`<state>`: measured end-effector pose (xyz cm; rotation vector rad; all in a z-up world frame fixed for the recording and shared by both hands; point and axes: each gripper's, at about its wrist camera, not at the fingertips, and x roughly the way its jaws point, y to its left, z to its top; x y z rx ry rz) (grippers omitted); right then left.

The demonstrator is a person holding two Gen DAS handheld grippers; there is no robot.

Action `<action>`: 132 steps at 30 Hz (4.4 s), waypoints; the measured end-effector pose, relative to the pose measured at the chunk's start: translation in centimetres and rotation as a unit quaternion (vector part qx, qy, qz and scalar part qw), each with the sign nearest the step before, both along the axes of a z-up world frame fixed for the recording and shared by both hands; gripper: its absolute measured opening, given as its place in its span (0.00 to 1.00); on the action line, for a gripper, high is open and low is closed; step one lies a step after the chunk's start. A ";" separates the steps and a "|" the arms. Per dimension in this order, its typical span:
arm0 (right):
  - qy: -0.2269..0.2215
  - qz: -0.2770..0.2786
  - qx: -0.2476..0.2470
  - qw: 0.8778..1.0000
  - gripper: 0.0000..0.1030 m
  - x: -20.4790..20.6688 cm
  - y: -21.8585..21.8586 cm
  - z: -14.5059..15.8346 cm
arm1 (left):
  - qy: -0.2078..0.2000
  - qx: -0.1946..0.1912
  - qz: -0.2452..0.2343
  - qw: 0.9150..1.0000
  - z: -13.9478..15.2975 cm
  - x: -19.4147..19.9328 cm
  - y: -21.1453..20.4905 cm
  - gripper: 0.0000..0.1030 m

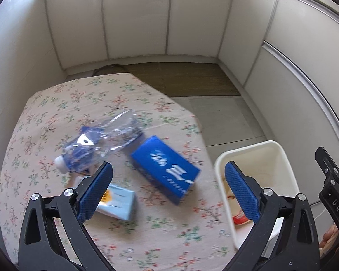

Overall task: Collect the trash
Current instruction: 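Grasp the clear plastic bottle with the left gripper while the right gripper moves to the blue box, then lift the bottle with the left gripper while the right gripper grasps and lifts the blue box, then carry the bottle and the blue box in both grippers over the white bin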

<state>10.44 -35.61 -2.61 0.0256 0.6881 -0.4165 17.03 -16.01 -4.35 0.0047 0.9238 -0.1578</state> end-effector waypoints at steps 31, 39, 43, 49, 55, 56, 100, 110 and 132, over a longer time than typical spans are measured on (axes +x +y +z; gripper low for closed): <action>0.073 0.159 0.000 0.985 0.93 6.5 9.8 -3.4 | 0.183 0.200 -0.143 0.952 -9.5 14.1 5.2 0.90; 0.114 0.219 0.026 0.969 0.93 8.9 11.7 -5.2 | 0.199 0.171 -0.155 0.952 -10.5 15.0 6.9 0.64; 0.147 0.259 0.026 0.954 0.93 10.4 13.6 -6.9 | 0.168 0.110 -0.124 0.972 -7.7 14.2 10.7 0.63; 0.181 0.284 0.012 0.942 0.93 12.2 15.5 -9.1 | 0.117 0.024 -0.076 0.990 -2.3 10.4 17.2 0.58; 0.216 0.295 0.026 0.930 0.93 13.7 15.8 -11.3 | 0.080 -0.021 -0.027 0.996 1.4 5.9 20.3 0.58; 0.221 0.296 0.028 0.929 0.93 13.7 15.9 -11.6 | 0.077 -0.038 -0.016 0.996 1.8 5.2 21.0 0.58; -0.023 0.224 0.060 0.972 0.55 8.1 20.2 1.4 | -0.078 -0.184 0.161 0.966 4.0 -1.9 26.7 0.58; -0.051 0.204 0.043 0.977 0.54 6.8 19.6 2.8 | -0.105 -0.175 0.159 0.966 5.2 -3.0 26.3 0.58; -0.089 0.152 0.044 0.983 0.54 3.2 13.3 5.2 | -0.144 -0.173 0.107 0.969 7.4 -5.9 20.8 0.58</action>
